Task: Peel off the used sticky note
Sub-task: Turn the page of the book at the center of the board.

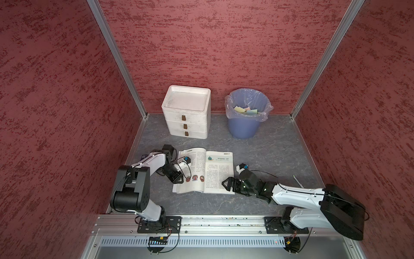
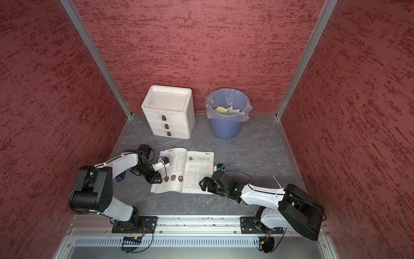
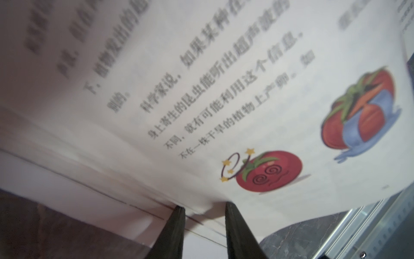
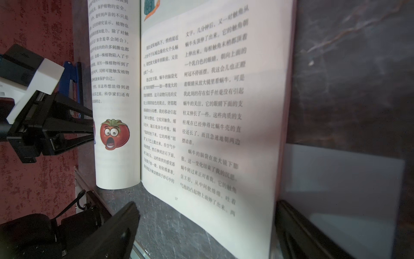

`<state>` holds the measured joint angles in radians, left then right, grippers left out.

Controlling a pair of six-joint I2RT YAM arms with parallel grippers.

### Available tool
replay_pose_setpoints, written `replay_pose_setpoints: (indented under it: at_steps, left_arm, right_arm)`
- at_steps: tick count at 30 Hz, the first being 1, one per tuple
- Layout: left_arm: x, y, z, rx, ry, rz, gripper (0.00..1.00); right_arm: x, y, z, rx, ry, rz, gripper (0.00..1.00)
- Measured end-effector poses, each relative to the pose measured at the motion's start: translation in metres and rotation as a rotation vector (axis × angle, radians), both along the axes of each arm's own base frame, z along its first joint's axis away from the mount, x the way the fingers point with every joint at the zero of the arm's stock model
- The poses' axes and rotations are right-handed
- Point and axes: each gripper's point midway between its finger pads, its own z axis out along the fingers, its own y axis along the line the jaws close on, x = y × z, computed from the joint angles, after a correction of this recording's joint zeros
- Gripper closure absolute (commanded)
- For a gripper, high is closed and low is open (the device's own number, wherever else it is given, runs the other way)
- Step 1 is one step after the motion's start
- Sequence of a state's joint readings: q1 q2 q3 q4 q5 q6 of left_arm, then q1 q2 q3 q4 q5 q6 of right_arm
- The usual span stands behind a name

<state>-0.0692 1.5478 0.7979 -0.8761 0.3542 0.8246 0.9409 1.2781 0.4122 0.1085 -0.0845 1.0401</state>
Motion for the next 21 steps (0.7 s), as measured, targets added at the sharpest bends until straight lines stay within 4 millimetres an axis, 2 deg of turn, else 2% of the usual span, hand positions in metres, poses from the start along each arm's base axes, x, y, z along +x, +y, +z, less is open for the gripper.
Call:
replay_pose_setpoints:
  at_steps: [13, 21]
  left_arm:
    - [0.000, -0.002, 0.000, 0.000, 0.000, -0.009, 0.67]
    - [0.000, -0.002, 0.000, -0.002, 0.000, -0.009, 0.68]
  right_arm:
    - [0.004, 0.024, 0.028, 0.145, -0.050, 0.045, 0.02]
    - [0.004, 0.039, 0.017, 0.141, -0.014, 0.089, 0.03]
